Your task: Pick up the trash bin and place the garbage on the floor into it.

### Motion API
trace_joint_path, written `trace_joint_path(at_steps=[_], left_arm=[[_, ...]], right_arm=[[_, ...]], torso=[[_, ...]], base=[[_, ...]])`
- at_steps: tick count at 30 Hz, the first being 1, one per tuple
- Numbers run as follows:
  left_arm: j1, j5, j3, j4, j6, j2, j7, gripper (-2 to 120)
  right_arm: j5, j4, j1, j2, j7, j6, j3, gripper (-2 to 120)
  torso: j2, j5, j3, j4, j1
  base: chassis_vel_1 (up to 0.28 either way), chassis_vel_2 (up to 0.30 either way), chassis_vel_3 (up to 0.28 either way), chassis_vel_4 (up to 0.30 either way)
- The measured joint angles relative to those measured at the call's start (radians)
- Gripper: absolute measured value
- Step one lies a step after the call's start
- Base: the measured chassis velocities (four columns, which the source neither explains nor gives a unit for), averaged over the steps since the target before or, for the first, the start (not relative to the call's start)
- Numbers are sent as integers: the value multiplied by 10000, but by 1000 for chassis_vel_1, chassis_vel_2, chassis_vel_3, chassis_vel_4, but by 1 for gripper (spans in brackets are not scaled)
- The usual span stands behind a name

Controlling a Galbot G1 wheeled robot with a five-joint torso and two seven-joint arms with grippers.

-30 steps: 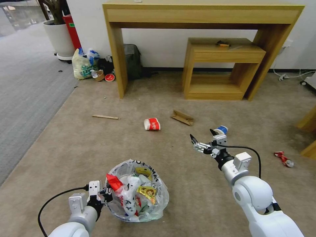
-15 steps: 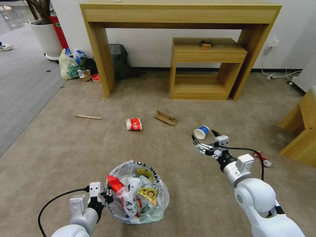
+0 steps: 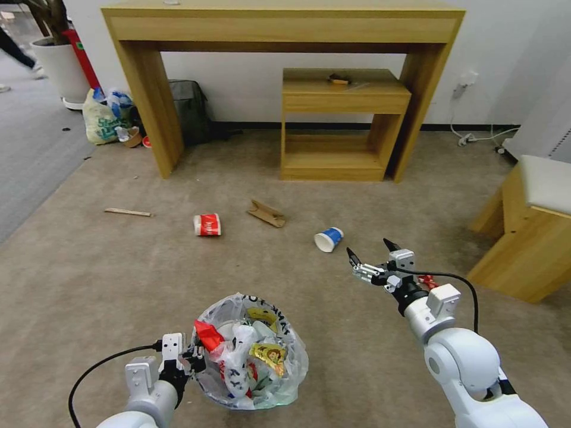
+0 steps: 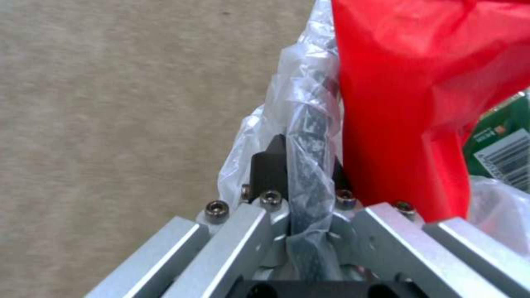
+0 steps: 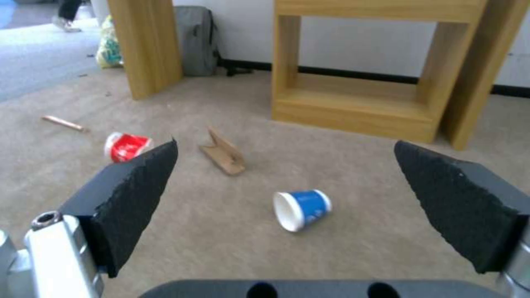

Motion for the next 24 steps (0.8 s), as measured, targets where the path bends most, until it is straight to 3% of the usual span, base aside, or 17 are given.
trace_joint_path(at_steps=[16,24], left_arm=[[-29,0,29,66,5,18,16,0],[-27,-53,-4,138,-6,78,32,0]], right_arm=[[-60,-79,-59,52,250,34,-82,100],[-147,-148,-79,159,286,121,-72,100]], torso=[[-1,-1,0,0,0],[-1,-5,0,1,0]], base=[[-225,-230,225,220],[-44,-48,36,47]])
